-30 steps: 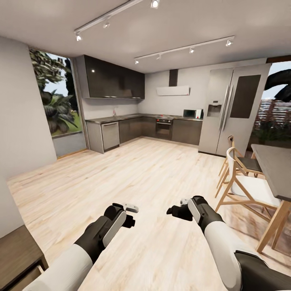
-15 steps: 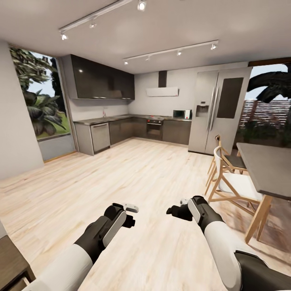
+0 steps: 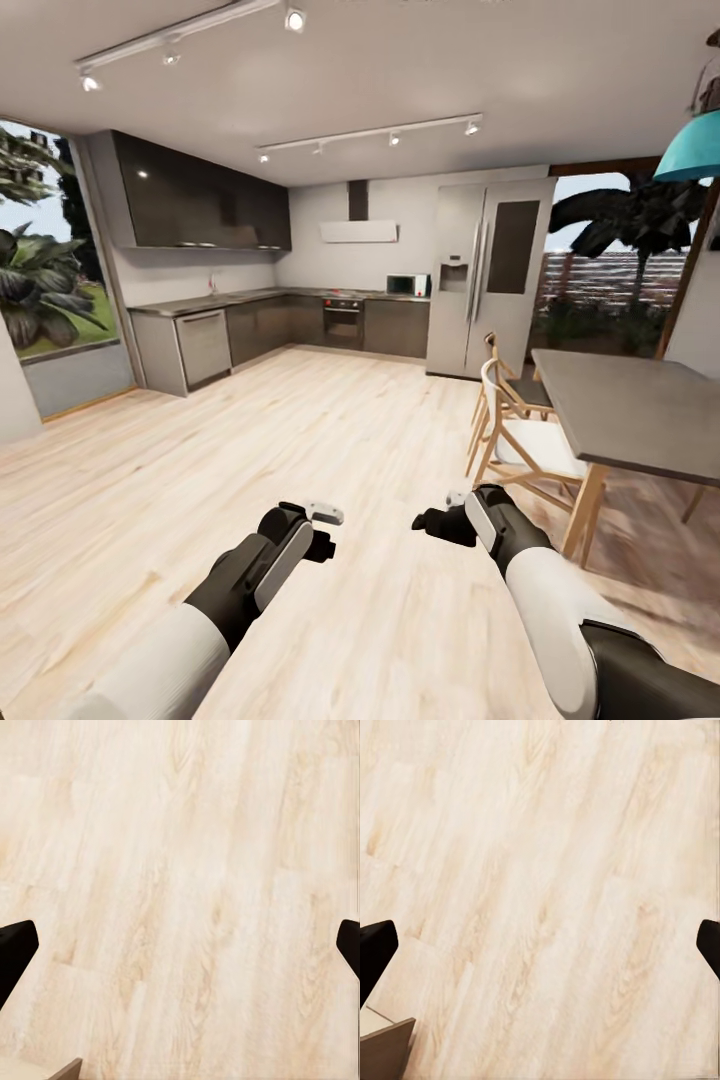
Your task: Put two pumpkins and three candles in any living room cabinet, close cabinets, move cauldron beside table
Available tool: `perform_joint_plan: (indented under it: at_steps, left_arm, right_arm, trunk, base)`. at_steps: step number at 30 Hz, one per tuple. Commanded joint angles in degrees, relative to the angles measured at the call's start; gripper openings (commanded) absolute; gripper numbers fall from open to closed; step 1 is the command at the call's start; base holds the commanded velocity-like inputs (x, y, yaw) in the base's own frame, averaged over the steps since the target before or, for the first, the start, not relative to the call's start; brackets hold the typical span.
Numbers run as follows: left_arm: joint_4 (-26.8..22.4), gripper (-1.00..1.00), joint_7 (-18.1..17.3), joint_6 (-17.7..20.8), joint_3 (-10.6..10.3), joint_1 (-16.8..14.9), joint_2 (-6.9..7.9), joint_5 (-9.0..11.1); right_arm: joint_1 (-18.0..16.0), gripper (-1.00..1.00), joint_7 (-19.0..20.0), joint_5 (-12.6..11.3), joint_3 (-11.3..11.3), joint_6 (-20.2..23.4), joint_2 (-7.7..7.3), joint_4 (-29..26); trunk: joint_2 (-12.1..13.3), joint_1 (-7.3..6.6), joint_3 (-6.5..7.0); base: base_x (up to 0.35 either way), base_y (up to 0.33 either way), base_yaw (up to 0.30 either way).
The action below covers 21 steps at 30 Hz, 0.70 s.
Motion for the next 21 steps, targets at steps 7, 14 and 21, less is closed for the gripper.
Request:
perform_joint_plan:
  at_steps: [7,14,21]
  left_arm:
    - [-0.2,1.00,0.6,0.1,-0.1,0.0,0.02,0.6]
    - [0.0,1.00,0.6,0.1,-0.1,0.0,0.01,0.6]
    - [0.2,1.00,0.6,0.0,-0.1,0.0,-0.04,0.6]
  right_arm:
    - [0.0,1.00,0.1,0.0,-0.3,0.2,0.06,-0.1]
    - [0.0,1.00,0.1,0.0,-0.3,0.2,0.11,-0.1]
    - [0.0,1.00,0.0,0.0,-0.3,0.2,0.09,-0.1]
  trunk:
    - [-1.2,0.66,-0.31]
    - [-4.0,2.20,-1.27]
    - [-6.9,3.73,-2.23]
  base:
    - [0.000,0.000,-0.272]
    - [0.000,0.000,-0.272]
    - [0.000,0.000,-0.272]
